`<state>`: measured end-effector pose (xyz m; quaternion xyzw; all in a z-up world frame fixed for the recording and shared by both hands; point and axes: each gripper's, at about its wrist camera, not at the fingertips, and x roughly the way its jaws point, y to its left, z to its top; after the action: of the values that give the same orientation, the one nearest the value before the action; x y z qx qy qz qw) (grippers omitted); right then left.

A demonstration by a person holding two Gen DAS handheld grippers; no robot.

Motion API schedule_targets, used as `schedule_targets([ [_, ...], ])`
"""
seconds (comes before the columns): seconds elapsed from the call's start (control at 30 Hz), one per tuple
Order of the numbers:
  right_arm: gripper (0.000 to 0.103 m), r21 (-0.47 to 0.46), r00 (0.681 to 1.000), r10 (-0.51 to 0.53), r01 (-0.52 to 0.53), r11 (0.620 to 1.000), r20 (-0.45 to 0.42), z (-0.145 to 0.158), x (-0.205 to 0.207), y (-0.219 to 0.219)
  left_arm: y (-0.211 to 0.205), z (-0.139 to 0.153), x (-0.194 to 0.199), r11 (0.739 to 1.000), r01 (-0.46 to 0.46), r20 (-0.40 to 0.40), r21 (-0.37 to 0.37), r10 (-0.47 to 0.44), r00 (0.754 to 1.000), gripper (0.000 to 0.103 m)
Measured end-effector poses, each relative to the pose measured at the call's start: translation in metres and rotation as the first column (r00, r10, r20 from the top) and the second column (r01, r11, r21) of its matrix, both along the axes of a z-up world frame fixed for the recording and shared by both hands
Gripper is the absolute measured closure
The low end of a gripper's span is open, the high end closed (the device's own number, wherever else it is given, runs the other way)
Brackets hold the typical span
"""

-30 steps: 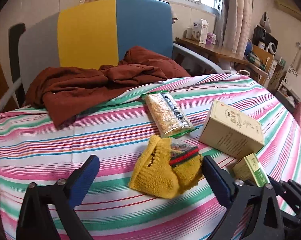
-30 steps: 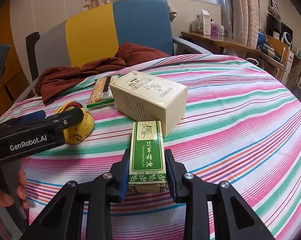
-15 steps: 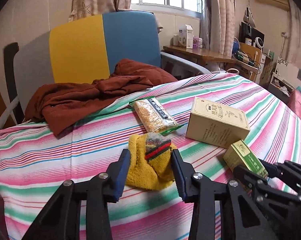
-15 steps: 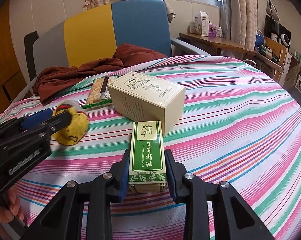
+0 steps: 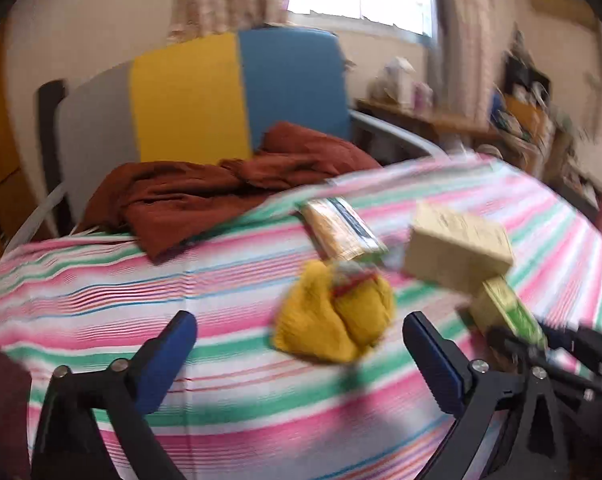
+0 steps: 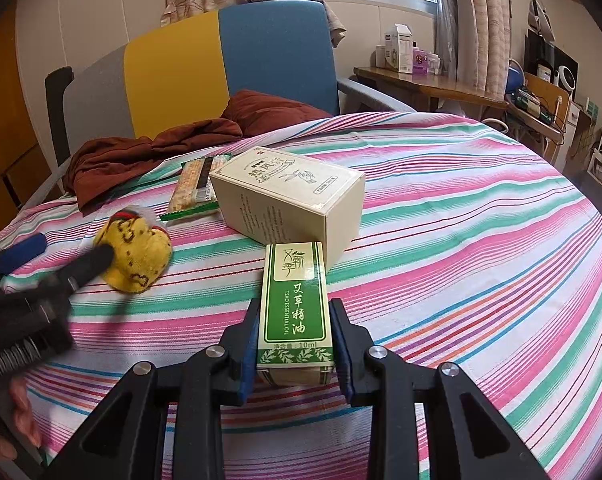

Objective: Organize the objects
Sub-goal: 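Grasp the yellow knit toy with the left gripper, then carry the knit toy and green box over the gold tray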

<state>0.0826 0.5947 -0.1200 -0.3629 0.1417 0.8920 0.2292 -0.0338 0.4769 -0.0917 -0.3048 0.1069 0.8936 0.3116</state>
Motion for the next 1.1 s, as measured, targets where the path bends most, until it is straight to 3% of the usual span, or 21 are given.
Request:
schedule_targets([
  [0.1,0.072,0.002,1.000,0.000,0.000,1.000,0.000,0.000,0.000,0.000,0.006,-0.001,-0.009,0.999,0.025,0.052,0.023,-0.026,0.998,0.000],
  [0.23,0.072,0.001,1.000,-0.001,0.001,1.000,-0.002,-0.001,0.001,0.000,0.037,-0.014,-0.012,0.991,0.099,0.083,-0.087,-0.092,0.992,0.000],
  [0.3,0.072,0.002,1.000,-0.001,0.001,1.000,-0.001,-0.001,0.001,0.000,0.044,-0.022,-0.018,0.987,0.112,0.122,-0.113,-0.098,0.988,0.011],
  [0.33,0.072,0.003,1.000,-0.001,0.001,1.000,-0.001,-0.001,0.001,0.000,0.045,-0.028,-0.023,0.986,0.116,0.160,-0.119,-0.096,0.982,0.037],
  [0.4,0.072,0.007,1.000,-0.003,0.003,1.000,0.000,-0.001,0.001,-0.001,0.040,-0.032,-0.030,0.989,0.122,0.206,-0.082,-0.103,0.973,0.042],
  [0.47,0.072,0.014,1.000,-0.003,0.003,1.000,0.003,-0.001,0.000,-0.002,0.031,-0.030,-0.029,0.993,0.109,0.197,-0.049,-0.097,0.976,0.047],
  [0.7,0.072,0.049,1.000,-0.002,0.003,0.999,-0.011,0.004,0.002,-0.007,-0.013,-0.015,-0.015,0.999,0.000,0.124,0.045,-0.005,0.992,0.047],
  [0.87,0.072,0.130,0.997,0.032,-0.023,0.991,-0.066,0.017,0.010,-0.024,-0.035,-0.003,0.008,0.998,0.009,0.048,0.062,-0.012,0.999,0.047],
  [1.1,0.072,0.127,0.991,0.065,-0.050,0.991,-0.119,0.028,0.025,-0.048,-0.074,0.007,0.044,0.996,0.023,-0.006,0.082,-0.023,1.000,0.047],
])
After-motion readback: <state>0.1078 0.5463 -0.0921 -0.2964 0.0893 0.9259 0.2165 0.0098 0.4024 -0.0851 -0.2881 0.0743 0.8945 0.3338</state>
